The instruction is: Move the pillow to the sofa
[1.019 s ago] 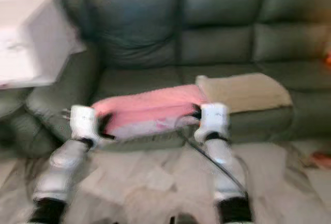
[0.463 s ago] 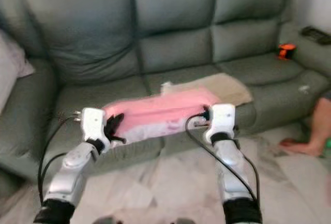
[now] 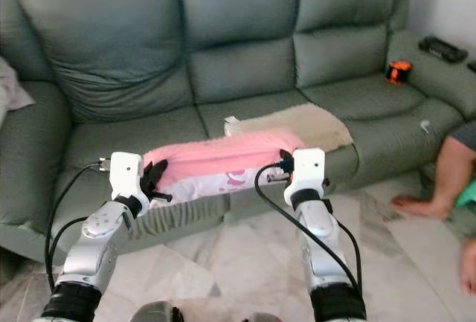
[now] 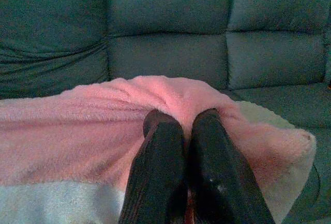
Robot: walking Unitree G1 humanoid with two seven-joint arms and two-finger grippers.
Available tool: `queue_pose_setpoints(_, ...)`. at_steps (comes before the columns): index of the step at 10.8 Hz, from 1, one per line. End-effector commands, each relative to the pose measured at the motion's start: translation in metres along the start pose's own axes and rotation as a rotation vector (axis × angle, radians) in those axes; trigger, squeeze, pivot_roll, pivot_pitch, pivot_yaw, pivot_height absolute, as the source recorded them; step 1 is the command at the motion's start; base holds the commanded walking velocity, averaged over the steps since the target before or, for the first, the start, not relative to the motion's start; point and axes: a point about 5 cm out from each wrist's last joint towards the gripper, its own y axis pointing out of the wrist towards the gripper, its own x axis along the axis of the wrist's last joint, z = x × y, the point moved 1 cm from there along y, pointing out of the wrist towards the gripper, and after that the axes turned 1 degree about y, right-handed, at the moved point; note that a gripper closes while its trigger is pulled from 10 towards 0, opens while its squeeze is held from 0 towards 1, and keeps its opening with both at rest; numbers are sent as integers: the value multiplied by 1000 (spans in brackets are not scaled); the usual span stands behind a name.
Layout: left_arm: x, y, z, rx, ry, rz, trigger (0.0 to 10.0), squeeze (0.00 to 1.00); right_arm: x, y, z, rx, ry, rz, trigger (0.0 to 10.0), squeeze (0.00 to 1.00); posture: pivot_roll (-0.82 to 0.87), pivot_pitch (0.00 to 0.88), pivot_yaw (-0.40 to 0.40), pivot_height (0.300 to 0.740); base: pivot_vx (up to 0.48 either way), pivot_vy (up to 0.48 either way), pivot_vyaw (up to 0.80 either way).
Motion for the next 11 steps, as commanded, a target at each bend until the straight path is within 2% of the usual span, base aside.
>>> queue_pose_setpoints(1, 0, -3, 10, 47, 12, 8, 10000, 0, 7, 0, -3, -17, 2, -30, 10000, 0, -24, 0, -14, 740, 0, 480, 0)
queue_pose_setpoints(3, -5, -6, 9, 46, 20, 22, 10000, 0, 3, -5, -5, -29, -4, -25, 10000, 0, -27, 0, -9, 740, 0, 480, 0)
queue_pose_setpoints(8, -3, -5, 6, 54, 38, 13, 10000, 0, 4, -5, -4, -20, 4, -30, 10000, 0, -23, 0, -12, 740, 0, 480, 0)
queue_pose_setpoints(11, 1, -4, 7, 58, 24, -11, 10000, 0, 6, -6, -4, -5, 11, -38, 10000, 0, -28, 0, -18, 740, 0, 0, 0)
